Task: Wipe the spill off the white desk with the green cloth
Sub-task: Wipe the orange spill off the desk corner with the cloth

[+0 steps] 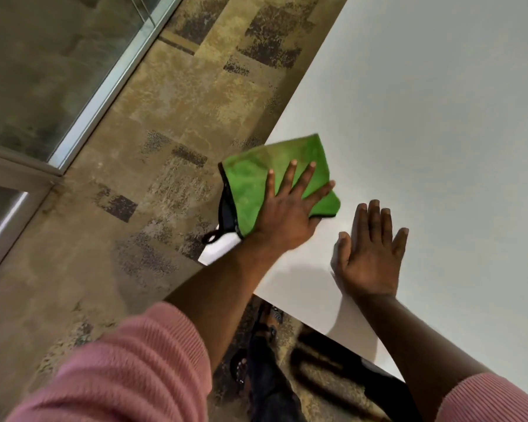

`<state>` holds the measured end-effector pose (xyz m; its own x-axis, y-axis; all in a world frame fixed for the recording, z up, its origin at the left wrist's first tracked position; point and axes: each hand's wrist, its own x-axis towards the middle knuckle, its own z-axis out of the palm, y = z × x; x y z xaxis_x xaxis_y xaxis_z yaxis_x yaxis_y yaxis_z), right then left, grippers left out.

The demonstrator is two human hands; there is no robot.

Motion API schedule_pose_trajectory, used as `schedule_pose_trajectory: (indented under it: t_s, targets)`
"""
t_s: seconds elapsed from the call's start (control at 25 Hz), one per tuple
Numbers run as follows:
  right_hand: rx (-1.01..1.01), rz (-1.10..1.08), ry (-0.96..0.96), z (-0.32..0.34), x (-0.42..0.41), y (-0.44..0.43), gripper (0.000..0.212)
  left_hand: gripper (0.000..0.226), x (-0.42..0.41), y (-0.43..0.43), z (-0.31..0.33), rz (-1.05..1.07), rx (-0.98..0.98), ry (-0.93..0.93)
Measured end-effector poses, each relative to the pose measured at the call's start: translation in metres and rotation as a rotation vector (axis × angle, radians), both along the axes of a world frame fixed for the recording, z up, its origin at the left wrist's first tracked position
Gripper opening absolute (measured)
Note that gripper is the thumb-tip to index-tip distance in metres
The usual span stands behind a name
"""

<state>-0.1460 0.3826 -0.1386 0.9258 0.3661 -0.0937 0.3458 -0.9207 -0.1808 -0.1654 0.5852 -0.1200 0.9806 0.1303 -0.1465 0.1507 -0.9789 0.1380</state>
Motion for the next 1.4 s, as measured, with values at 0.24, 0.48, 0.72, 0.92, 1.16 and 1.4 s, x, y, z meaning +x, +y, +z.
schedule_pose_trajectory:
  t_s: [0.24, 0.48, 0.72, 0.92, 1.16, 1.4]
  targets:
    - [0.029, 0.002, 0.016, -0.003, 0.001, -0.002, 0.068, 0.064, 0.023, 0.054, -0.004, 0.303, 0.007, -0.059]
    - [0.024, 0.009, 0.027, -0.002, 0.001, 0.000, 0.069, 0.070, -0.106, 0.036, -0.007, 0.532, -0.064, -0.042]
    - [0.029, 0.006, 0.021, 0.001, 0.000, 0.001, 0.069, 0.068, -0.165, -0.036, -0.014, 1.060, -0.560, -0.249]
    - [0.030, 0.010, 0.042, 0.008, -0.001, 0.002, 0.070, 0.071, -0.155, -0.119, 0.000, 0.961, -0.563, -0.210]
    - [0.271, -0.003, 0.061, 0.014, 0.002, -0.008, 0.066, 0.085, -0.163, -0.137, 0.009, 0.478, -0.349, -0.002]
    - [0.703, -0.210, 0.163, 0.023, 0.006, -0.023, 0.062, 0.079, -0.132, -0.134, 0.012, 0.158, -0.340, 0.117]
